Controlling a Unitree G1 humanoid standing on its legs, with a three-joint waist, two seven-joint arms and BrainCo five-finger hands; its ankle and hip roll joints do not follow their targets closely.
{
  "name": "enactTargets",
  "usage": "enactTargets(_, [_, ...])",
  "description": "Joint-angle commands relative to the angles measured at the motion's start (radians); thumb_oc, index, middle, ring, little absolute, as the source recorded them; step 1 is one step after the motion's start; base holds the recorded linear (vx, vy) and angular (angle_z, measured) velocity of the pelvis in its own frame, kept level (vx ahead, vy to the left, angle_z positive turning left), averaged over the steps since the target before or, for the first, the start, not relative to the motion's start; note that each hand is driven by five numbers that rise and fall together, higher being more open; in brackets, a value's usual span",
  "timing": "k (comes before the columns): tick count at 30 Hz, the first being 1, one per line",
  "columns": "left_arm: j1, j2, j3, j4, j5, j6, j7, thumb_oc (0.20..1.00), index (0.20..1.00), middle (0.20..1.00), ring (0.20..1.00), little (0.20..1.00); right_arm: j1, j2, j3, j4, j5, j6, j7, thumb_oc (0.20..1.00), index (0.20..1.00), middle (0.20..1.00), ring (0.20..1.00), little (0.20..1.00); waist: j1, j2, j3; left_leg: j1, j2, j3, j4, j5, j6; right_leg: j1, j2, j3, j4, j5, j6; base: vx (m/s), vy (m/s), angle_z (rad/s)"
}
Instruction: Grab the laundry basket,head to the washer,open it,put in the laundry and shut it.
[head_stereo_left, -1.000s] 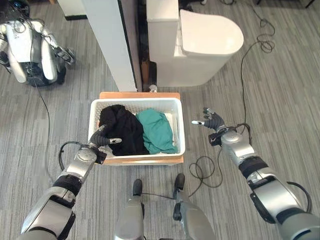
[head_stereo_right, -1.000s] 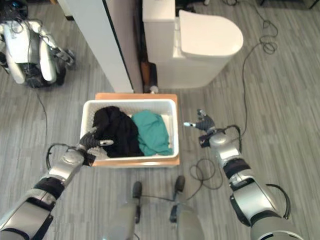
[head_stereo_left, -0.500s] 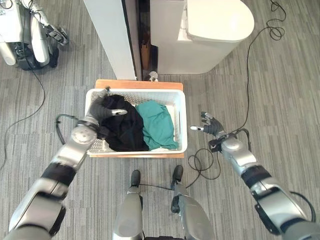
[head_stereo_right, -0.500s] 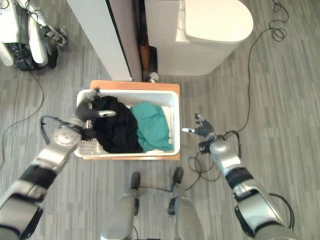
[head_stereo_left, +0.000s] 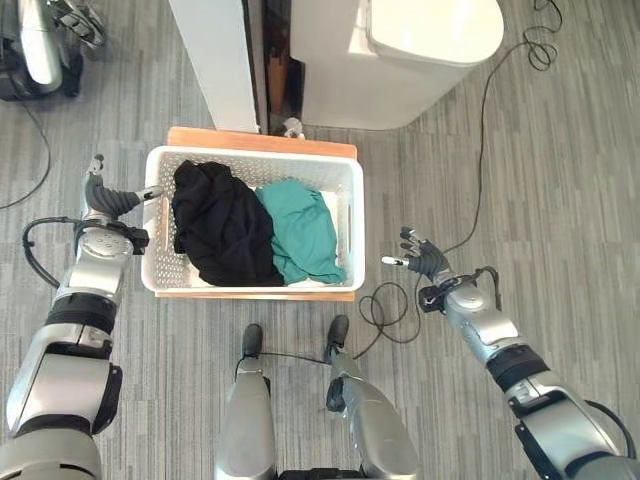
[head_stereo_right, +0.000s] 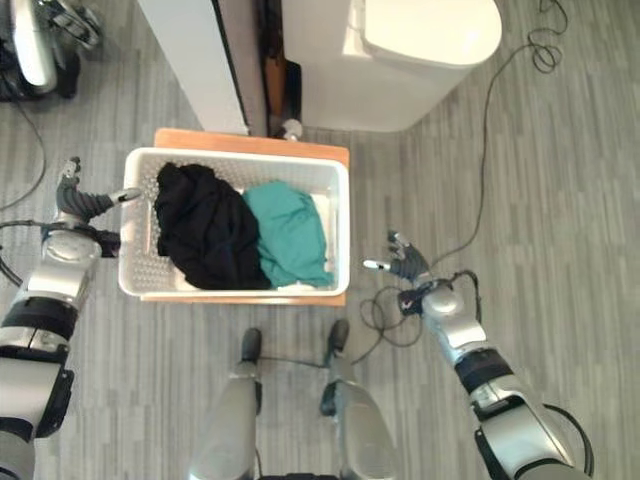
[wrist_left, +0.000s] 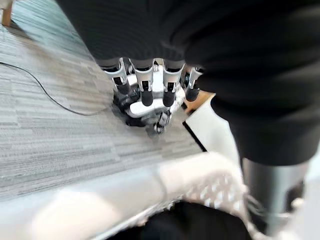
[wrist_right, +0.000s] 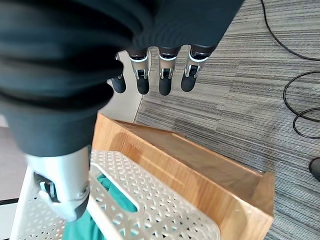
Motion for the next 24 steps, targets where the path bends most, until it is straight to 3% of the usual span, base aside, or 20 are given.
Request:
enactTargets(1, [-0.067,0.028,-0.028,0.063,-0.064,-0.042,0.002,1.0,1.0,1.0,1.0,1.0,0.008,-0.059,0.023,-0.02,0.057,-0.077,-0.003,1.0,1.0,1.0,1.0,1.0,0.014,0.016,-0.026,-0.021,-0.003,-0.031,0.044,-0.032,0.044,0.023,-0.074,0.008,0.106,-0.147,0.086,0.0,0.0,0.0])
enactTargets(10, [-0.153,-0.04,-0.179,0.271,-0.139,-0.032,-0.15,1.0,1.0,1.0,1.0,1.0,-0.076,-0.085,0.066,0.055,0.109,-0.077,-0.008,1.0,1.0,1.0,1.0,1.0,0.007,0.007,0.006,-0.037,0.008,-0.023,0.06,-0.032,0.039,0.014,-0.064,0.017,0.103,-0.136,0.089,0.0,0.0,0.0])
enactTargets(17, [-0.09,-0.08,-0.169,0.342,-0.19,-0.016,-0.232,1.0,1.0,1.0,1.0,1.0,-0.145,-0.099,0.106,0.034,0.137,-0.071,-0.002,1.0,1.0,1.0,1.0,1.0,-0.001,0.008,0.006,-0.031,0.011,-0.013,0.056,-0.034,0.038,0.014,-0.061,0.028,0.1,-0.133,0.088,0.0,0.004,0.0])
enactTargets(24, [-0.082,-0.064,-0.174,0.345,-0.208,-0.02,-0.228,1.0,1.0,1.0,1.0,1.0,-0.2,-0.096,0.116,-0.055,0.214,-0.111,-0.019,1.0,1.0,1.0,1.0,1.0,-0.002,0.006,0.004,-0.026,0.012,-0.009,0.059,-0.039,0.035,0.015,-0.056,0.037,0.104,-0.132,0.09,0.01,0.016,-0.06])
